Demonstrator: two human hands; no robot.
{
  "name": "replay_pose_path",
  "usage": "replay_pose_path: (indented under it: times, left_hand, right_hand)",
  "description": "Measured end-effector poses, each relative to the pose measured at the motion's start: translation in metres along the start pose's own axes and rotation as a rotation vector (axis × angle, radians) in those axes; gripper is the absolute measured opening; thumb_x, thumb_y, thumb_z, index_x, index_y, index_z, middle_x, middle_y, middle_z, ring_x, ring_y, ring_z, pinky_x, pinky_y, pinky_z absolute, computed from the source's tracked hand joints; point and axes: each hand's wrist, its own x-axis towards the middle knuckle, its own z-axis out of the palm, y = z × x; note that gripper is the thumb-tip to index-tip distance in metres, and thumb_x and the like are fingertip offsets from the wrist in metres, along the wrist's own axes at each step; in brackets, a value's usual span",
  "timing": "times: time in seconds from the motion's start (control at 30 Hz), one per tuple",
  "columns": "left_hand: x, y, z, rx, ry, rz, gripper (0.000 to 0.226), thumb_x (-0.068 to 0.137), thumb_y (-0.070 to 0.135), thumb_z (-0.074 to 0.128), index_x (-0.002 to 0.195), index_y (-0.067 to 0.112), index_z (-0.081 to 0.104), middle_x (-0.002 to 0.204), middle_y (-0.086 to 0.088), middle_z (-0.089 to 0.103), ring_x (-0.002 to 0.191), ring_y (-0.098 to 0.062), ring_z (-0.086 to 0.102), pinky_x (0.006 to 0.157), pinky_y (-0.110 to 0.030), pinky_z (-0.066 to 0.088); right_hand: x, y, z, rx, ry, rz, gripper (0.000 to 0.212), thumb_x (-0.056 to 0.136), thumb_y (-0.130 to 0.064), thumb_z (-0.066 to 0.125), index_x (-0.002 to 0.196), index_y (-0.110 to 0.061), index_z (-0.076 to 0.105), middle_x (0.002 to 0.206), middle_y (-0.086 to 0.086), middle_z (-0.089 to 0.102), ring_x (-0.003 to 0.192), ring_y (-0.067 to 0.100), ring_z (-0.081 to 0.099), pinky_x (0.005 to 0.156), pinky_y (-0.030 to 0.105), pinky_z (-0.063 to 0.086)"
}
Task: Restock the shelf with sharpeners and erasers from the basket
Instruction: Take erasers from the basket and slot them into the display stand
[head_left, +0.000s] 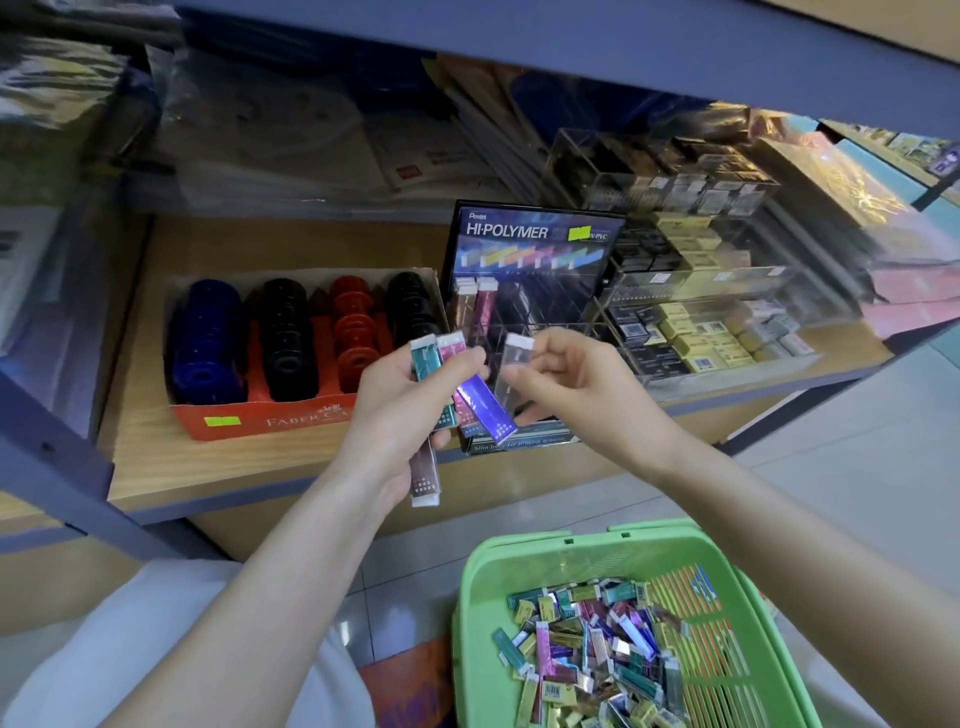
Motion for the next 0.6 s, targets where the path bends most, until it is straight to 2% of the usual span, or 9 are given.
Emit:
replay_pose_path:
  times: [0.03, 0.1, 0.23, 0.37, 0.4, 0.47, 0.53, 0.6]
  left_hand:
    - [0.000, 0.000, 0.000, 0.000, 0.013, 0.000, 0.005, 0.085, 0.021, 0.069, 0.084, 0.017, 0.067, 0.075, -0.003, 0.072, 0.053, -0.008, 0.052, 0.036, -0.016, 0.030]
    - [0.000, 0.001, 0.000, -0.003, 0.016, 0.005, 0.005, 0.084, 0.021, 0.069, 0.084, 0.016, 0.067, 0.074, -0.004, 0.070, 0.053, -0.008, 0.051, 0.036, -0.016, 0.030]
    - [-0.002, 0.001, 0.006, 0.004, -0.022, 0.009, 0.007, 0.084, 0.020, 0.070, 0.083, 0.015, 0.065, 0.061, 0.000, 0.055, 0.045, -0.007, 0.042, 0.035, -0.017, 0.028]
    - [-0.001, 0.002, 0.016, 0.003, -0.063, 0.007, 0.009, 0.084, 0.021, 0.069, 0.079, 0.015, 0.064, 0.060, -0.001, 0.054, 0.045, -0.008, 0.041, 0.035, -0.017, 0.028]
    - [0.000, 0.002, 0.019, 0.001, -0.069, 0.008, 0.010, 0.084, 0.021, 0.069, 0.078, 0.016, 0.063, 0.058, 0.000, 0.054, 0.046, -0.008, 0.041, 0.035, -0.017, 0.028]
    - [0.001, 0.003, 0.024, -0.003, -0.074, 0.008, 0.011, 0.084, 0.022, 0.070, 0.078, 0.016, 0.062, 0.056, 0.001, 0.055, 0.047, -0.008, 0.043, 0.034, -0.017, 0.028]
    - [0.003, 0.003, 0.029, -0.005, -0.073, 0.006, 0.012, 0.084, 0.023, 0.070, 0.079, 0.015, 0.063, 0.059, -0.002, 0.055, 0.047, -0.008, 0.043, 0.034, -0.017, 0.028]
    - [0.005, 0.004, 0.033, -0.015, -0.072, 0.008, 0.012, 0.084, 0.024, 0.070, 0.079, 0.016, 0.063, 0.060, -0.002, 0.054, 0.046, -0.008, 0.042, 0.034, -0.016, 0.028]
  right_hand:
    - [-0.002, 0.000, -0.005, 0.022, 0.028, 0.003, 0.009, 0.090, -0.004, 0.059, 0.088, -0.010, 0.052, 0.084, 0.019, 0.066, 0.071, 0.017, 0.068, 0.066, 0.027, 0.056]
    - [-0.006, 0.000, -0.018, 0.023, 0.091, -0.012, 0.015, 0.089, -0.001, 0.059, 0.092, -0.012, 0.048, 0.083, 0.011, 0.066, 0.074, 0.015, 0.069, 0.069, 0.027, 0.057]
    - [-0.006, -0.001, -0.057, -0.134, 0.280, -0.063, 0.011, 0.091, -0.006, 0.059, 0.099, -0.014, 0.057, 0.084, 0.001, 0.066, 0.071, 0.004, 0.065, 0.067, 0.022, 0.056]
    - [0.004, 0.009, -0.099, -0.302, 0.533, -0.081, 0.006, 0.090, -0.015, 0.063, 0.089, -0.021, 0.062, 0.082, -0.001, 0.066, 0.074, 0.014, 0.067, 0.076, 0.035, 0.057]
    - [0.007, 0.013, -0.107, -0.345, 0.570, -0.071, 0.003, 0.089, -0.017, 0.065, 0.090, -0.019, 0.062, 0.080, -0.001, 0.066, 0.074, 0.016, 0.066, 0.076, 0.037, 0.057]
    - [0.014, 0.018, -0.118, -0.398, 0.619, -0.053, 0.013, 0.086, -0.017, 0.069, 0.093, -0.010, 0.062, 0.078, 0.001, 0.062, 0.071, 0.016, 0.063, 0.074, 0.034, 0.056]
    - [0.023, 0.019, -0.119, -0.424, 0.628, -0.080, 0.015, 0.083, -0.017, 0.072, 0.090, -0.011, 0.060, 0.078, 0.000, 0.061, 0.073, 0.018, 0.063, 0.073, 0.033, 0.056]
    - [0.035, 0.019, -0.113, -0.476, 0.591, -0.133, 0.014, 0.084, -0.017, 0.071, 0.090, -0.013, 0.060, 0.077, -0.004, 0.061, 0.074, 0.014, 0.062, 0.069, 0.021, 0.052]
